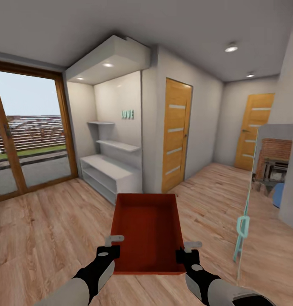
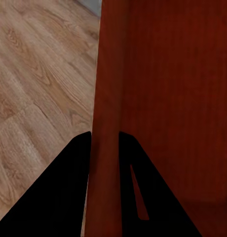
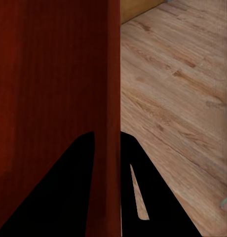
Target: Move the two storage containers from the living room to the garage. In the garage, place one container on the floor and stack the other container on top of it (either order is fine).
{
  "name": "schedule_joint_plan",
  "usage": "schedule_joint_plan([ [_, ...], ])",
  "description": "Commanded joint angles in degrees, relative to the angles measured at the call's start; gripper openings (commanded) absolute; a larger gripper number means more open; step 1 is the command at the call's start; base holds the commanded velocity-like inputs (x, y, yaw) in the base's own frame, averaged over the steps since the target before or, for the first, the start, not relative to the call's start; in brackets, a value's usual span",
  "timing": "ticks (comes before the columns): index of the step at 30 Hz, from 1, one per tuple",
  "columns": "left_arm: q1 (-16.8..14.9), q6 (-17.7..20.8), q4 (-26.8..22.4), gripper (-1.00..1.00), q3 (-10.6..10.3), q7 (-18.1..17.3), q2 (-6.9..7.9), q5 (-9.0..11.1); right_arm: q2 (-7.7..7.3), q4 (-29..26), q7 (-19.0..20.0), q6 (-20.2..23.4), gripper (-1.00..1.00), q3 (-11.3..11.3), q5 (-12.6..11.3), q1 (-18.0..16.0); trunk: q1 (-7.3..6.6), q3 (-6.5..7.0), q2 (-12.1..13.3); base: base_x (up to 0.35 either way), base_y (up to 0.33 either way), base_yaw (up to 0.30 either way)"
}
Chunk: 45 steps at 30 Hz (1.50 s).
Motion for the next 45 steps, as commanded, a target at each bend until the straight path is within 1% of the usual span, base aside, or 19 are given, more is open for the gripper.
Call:
schedule_joint_plan([
  [1, -0.06, -0.97, -0.36, -1.00, 4.64, 0.81, 0.21, -0.75, 0.04, 0.06, 0.25, 0.10, -1.00, -3.18, 0.78, -0.02, 0.05, -0.09, -0.07, 0.322, 0.000, -0.284],
  [13, -0.06, -0.97, -0.36, -1.00, 4.64, 0.97, 0.21, -0.79, 0.04, 0.06, 0.29, 0.10, -1.00, -3.18, 0.78, -0.02, 0.05, -0.09, -0.07, 0.322, 0.000, -0.255],
  [45, -0.06, -1.15, -0.45, -1.00, 4.64, 0.98, 0.21, -0.82, 0.04, 0.06, 0.27, 0.16, -1.00, -3.18, 0.78, -0.02, 0.05, -0.09, -0.07, 0.322, 0.000, -0.006],
])
